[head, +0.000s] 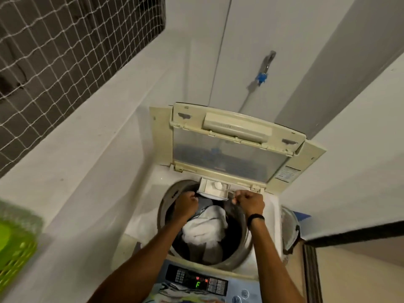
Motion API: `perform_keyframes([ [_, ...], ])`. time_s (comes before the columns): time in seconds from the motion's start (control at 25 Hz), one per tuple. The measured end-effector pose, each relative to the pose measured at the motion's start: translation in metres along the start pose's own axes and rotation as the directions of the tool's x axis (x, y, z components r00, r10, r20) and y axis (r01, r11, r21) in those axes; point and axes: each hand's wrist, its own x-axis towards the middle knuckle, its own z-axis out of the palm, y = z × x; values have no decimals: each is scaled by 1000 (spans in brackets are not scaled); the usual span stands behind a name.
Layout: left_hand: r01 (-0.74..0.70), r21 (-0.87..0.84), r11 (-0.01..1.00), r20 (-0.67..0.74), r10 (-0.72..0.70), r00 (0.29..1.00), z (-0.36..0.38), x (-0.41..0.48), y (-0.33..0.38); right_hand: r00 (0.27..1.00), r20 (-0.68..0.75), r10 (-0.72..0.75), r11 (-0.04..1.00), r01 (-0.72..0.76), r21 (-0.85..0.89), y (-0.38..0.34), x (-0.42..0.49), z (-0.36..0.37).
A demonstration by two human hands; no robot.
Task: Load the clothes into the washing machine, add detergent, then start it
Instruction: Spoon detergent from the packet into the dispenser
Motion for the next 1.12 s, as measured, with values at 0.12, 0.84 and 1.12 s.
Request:
perform_keyframes([
  [0.12, -8, 136, 991, 61, 0, 998, 26, 25, 1, 976, -6, -216, 955, 210, -210, 12, -8, 31],
  [0.84, -78, 326, 942, 159, 26, 987, 32, 35, -16, 876, -129, -465, 871, 427, -242, 63, -42, 61],
  [1.12, -52, 149, 987, 40, 46, 998, -3, -2, 2, 980, 96, 175, 683, -191, 705, -3, -64, 31],
])
